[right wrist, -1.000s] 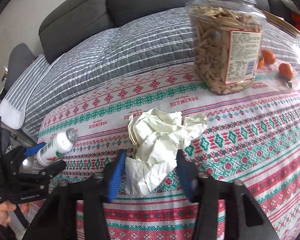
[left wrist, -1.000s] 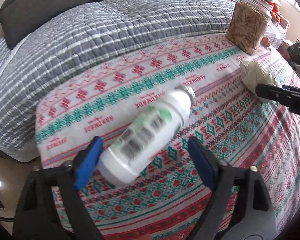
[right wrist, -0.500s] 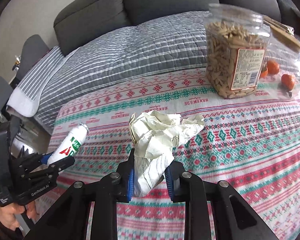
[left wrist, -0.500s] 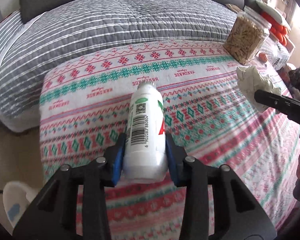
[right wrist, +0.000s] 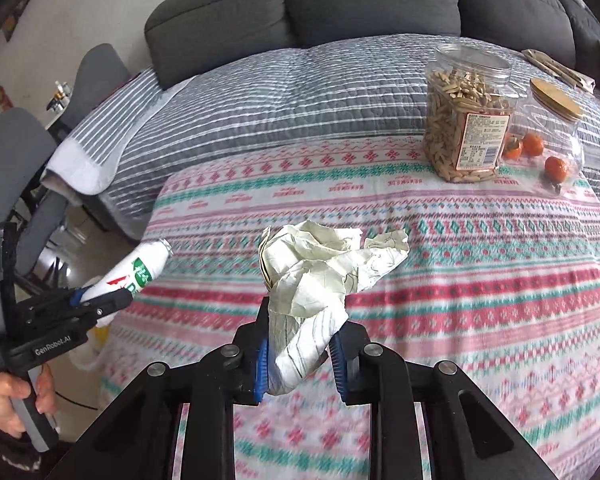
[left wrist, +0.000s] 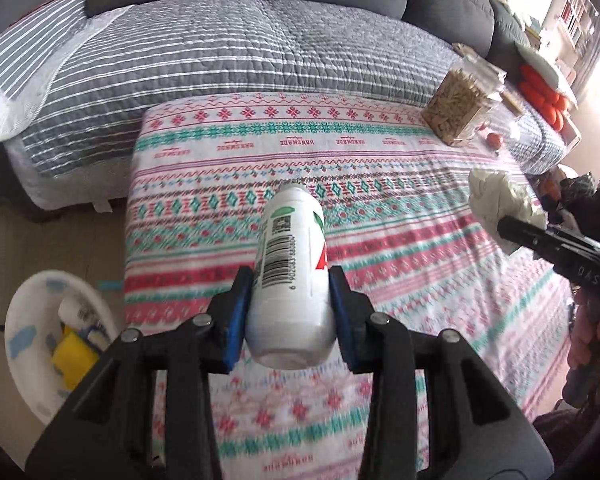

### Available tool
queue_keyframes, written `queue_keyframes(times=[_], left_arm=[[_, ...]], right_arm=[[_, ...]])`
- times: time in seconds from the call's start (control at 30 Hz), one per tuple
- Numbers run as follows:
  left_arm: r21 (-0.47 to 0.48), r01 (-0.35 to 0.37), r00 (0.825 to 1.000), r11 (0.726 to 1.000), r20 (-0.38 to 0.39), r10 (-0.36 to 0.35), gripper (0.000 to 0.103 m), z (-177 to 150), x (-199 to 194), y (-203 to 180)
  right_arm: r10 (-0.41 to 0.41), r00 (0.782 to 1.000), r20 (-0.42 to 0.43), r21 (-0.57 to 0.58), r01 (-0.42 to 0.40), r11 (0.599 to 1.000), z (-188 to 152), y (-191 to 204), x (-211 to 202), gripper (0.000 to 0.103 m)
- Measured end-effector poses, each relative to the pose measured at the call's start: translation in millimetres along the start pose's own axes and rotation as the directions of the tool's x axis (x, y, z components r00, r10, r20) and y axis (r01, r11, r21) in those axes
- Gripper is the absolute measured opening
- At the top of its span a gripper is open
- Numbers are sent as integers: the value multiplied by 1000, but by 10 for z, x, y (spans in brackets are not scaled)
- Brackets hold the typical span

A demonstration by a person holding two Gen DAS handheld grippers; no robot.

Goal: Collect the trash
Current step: 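Carry the white bottle into the bucket and open the left tool while the right tool carries the paper, then open the right tool to drop the crumpled paper into the bucket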

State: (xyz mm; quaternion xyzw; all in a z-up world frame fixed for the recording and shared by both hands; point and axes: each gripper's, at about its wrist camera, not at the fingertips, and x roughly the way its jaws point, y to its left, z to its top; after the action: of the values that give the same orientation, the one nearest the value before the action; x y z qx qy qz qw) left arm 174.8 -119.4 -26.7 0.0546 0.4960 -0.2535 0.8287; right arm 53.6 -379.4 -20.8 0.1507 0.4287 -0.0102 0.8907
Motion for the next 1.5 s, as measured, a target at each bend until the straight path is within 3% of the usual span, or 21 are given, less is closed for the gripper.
queue_keyframes(times=[0.17, 0.47, 0.73, 0.97, 1.03, 1.07, 1.1, 1.27, 1.5], left_arm=[[-24, 5, 1000, 1000, 20, -4, 40, -179, -203, 201], [-76, -58, 998, 995, 29, 61, 40, -482, -525, 807], [-228, -107, 993, 968, 24, 116, 40, -673, -715, 1515], [-297, -140, 988, 945, 22, 153, 40, -808, -739, 1884], [-285, -188, 978, 940, 39, 207, 48, -829, -741, 1958], [-283, -219, 972, 934, 23, 235, 68, -843, -712, 1996], [-290, -235, 969, 928, 10, 249, 80, -872, -687, 2040], [-322, -224, 973, 920, -18, 230, 80, -986, -680, 2195], [-310, -278, 960, 909, -69, 270, 82, -1147, -727, 2308]], right_arm=[[39, 999, -16, -35, -39, 999, -100, 255, -124, 26], [74, 996, -46, -133, -80, 988, -166, 873, -30, 26], [112, 990, -89, -208, -128, 970, -239, 1460, 221, 26], [152, 981, -118, -261, -179, 949, -278, 1915, 397, 26], [163, 979, -125, -271, -191, 943, -286, 2035, 461, 26], [167, 978, -128, -275, -196, 941, -293, 2086, 485, 26], [172, 976, -131, -277, -202, 939, -298, 2144, 518, 26], [196, 969, -152, -277, -232, 932, -295, 2353, 662, 26], [226, 957, -180, -291, -271, 917, -316, 2636, 869, 26]])
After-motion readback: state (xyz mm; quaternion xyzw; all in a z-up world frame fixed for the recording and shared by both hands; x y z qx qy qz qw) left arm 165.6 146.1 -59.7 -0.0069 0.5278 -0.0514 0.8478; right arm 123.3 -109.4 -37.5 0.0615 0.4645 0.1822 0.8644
